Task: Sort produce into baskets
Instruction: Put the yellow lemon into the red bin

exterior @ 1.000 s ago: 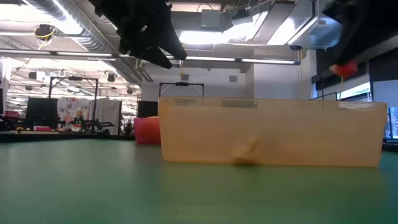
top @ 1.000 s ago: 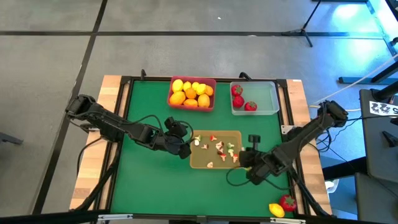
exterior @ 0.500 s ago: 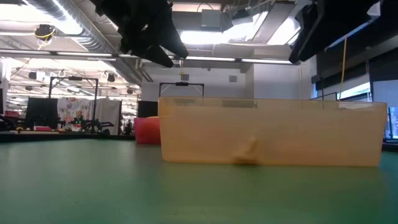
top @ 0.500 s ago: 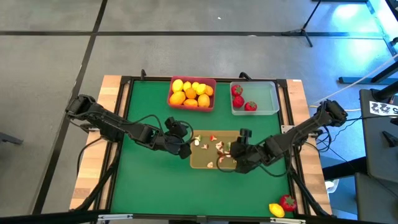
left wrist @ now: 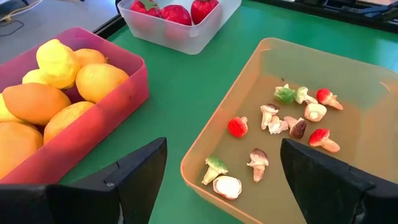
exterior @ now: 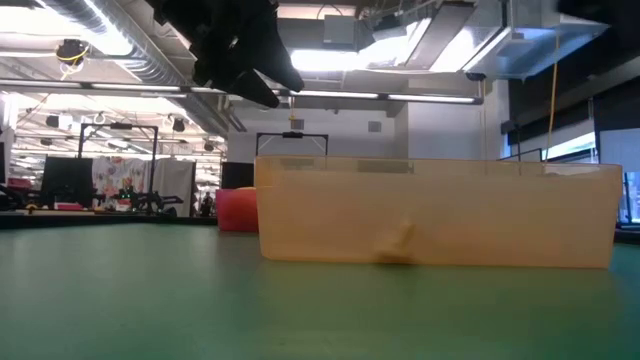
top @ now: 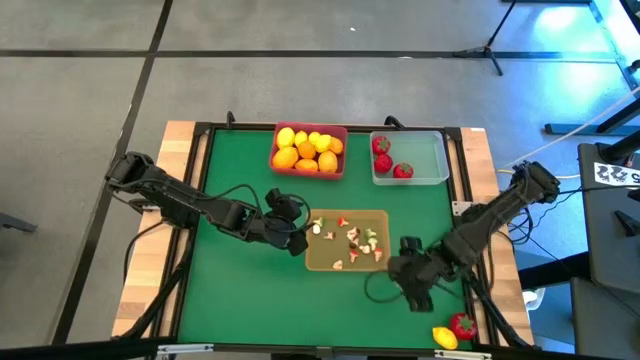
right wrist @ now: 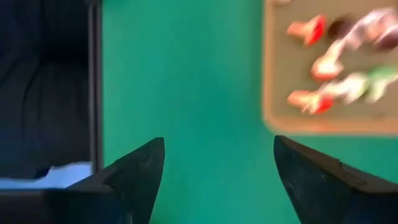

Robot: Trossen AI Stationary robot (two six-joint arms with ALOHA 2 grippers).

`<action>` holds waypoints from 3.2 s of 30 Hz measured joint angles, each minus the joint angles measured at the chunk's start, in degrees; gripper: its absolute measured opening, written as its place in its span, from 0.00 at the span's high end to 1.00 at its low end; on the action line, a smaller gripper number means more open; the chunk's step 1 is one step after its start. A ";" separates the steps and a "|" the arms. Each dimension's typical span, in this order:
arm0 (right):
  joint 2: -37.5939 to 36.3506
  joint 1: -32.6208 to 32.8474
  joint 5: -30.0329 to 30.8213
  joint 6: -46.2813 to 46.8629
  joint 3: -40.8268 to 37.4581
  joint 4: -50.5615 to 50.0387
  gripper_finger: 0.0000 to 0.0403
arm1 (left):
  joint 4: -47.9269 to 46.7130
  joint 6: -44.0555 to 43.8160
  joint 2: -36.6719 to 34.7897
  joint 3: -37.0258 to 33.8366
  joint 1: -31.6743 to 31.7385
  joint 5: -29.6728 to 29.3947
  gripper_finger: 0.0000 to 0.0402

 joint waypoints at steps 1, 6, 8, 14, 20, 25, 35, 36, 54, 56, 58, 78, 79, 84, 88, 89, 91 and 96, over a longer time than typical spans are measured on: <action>0.20 1.32 -0.67 1.77 0.00 -0.48 0.26 | 0.00 0.00 0.00 0.00 0.00 0.00 0.23; 0.32 8.25 -1.56 11.95 -0.11 -3.58 0.26 | -0.45 0.71 0.00 0.00 0.00 0.00 0.23; 0.32 10.50 -4.50 16.75 -0.11 -5.74 0.26 | -0.39 1.07 0.00 0.00 0.00 0.00 0.23; 1.43 17.90 -7.63 34.11 -0.11 -6.77 0.26 | -0.36 0.89 0.00 0.02 0.00 0.00 0.23; 6.11 23.65 -9.24 39.19 -0.11 -5.14 0.26 | -0.26 0.42 0.00 0.00 0.02 0.00 0.23; 10.88 25.43 -10.06 38.18 -0.11 -0.06 0.26 | -0.26 0.03 0.00 0.02 0.00 0.00 0.23; 18.19 28.15 -12.30 34.95 -0.11 2.92 0.26 | -0.26 -3.26 0.00 0.02 -0.04 0.02 0.23; 18.68 28.52 -11.64 34.92 -0.11 3.08 0.26 | -0.27 -3.29 0.00 0.02 -0.04 0.02 0.23; 25.09 28.43 -6.46 30.03 -0.11 -0.38 0.46 | -0.27 -4.21 0.00 0.01 -0.04 0.02 0.23; 25.09 28.37 -5.28 27.63 -0.11 -1.53 0.55 | -0.28 -4.07 0.00 0.02 0.02 0.02 0.23; 25.09 28.37 -4.01 26.12 -0.11 -2.43 0.64 | -0.28 -4.07 0.00 0.02 0.02 0.02 0.23; 21.22 28.25 10.97 33.27 7.21 -8.66 0.35 | -0.26 -4.15 0.00 0.02 0.00 0.02 0.23; 21.22 27.90 12.61 33.93 7.06 -7.81 0.32 | -0.26 -4.16 0.00 0.00 -0.03 0.04 0.23; 21.22 27.56 13.09 36.95 4.18 -3.44 0.16 | -0.28 -3.94 0.00 0.00 -0.04 0.46 0.23; 21.22 27.74 12.40 39.20 2.19 -0.15 0.07 | -0.27 -3.82 0.00 0.01 -0.04 0.48 0.23; 21.22 27.74 12.21 39.70 1.68 0.51 0.06 | -0.26 -3.82 0.00 0.01 -0.04 0.48 0.23; 21.22 27.74 11.40 40.48 0.88 1.17 0.05 | -0.26 -3.82 0.00 0.00 -0.04 0.49 0.23; 21.22 27.74 10.81 41.25 -2.02 1.39 0.06 | -0.26 -3.82 0.00 0.01 -0.04 0.48 0.23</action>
